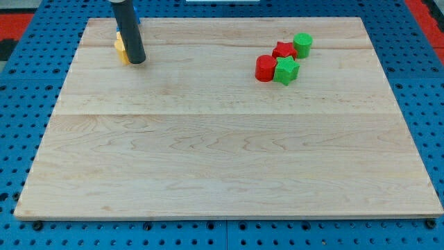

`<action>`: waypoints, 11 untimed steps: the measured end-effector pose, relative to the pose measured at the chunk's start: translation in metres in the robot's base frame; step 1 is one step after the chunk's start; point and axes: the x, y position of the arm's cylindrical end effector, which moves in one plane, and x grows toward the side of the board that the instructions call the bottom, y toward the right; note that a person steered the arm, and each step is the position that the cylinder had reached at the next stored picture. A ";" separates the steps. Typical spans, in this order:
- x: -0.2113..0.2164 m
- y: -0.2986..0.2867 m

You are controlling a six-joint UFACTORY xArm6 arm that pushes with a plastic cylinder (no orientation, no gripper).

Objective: Separate green circle from red star

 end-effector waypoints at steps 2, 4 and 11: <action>0.010 0.038; 0.052 0.161; 0.057 0.506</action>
